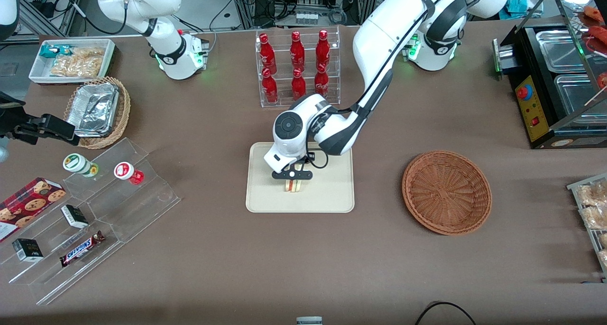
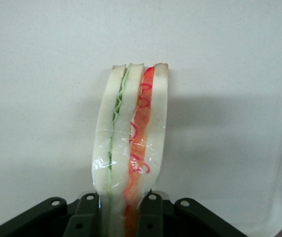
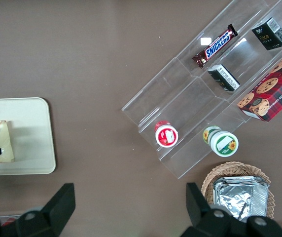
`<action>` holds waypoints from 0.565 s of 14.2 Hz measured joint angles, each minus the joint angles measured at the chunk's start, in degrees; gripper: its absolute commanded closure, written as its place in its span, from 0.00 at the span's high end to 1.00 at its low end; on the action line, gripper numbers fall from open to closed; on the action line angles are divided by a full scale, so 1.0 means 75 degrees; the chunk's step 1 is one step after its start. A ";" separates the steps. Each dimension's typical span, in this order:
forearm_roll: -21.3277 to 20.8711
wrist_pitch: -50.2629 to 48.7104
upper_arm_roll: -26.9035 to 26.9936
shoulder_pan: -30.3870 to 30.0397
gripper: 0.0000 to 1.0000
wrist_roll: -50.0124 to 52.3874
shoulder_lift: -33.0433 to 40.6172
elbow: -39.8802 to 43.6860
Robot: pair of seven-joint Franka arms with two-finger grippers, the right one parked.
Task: Place sandwich from basket to tray
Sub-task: 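Lower the sandwich onto the tray and open the left gripper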
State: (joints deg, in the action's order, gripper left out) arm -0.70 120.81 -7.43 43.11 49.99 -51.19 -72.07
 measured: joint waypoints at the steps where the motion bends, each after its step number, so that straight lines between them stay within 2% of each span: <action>1: 0.0000 -0.0010 0.0009 -0.0002 0.27 0.0185 -0.0002 0.0015; 3: 0.0000 -0.0015 0.0020 -0.0003 0.31 0.0356 -0.0004 0.0019; 4: 0.0000 -0.0016 0.0023 -0.0003 0.56 0.0380 -0.0004 0.0021; 5: 0.0000 -0.0016 0.0027 -0.0003 0.95 0.0394 -0.0004 0.0027; 6: -0.0001 -0.0017 0.0032 -0.0004 1.00 0.0397 -0.0004 0.0035; 8: -0.0003 -0.0050 0.0046 -0.0014 1.00 0.0397 0.0018 0.0088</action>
State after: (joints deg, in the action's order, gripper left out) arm -0.72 120.44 -7.09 43.00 52.97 -51.05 -71.41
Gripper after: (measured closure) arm 0.546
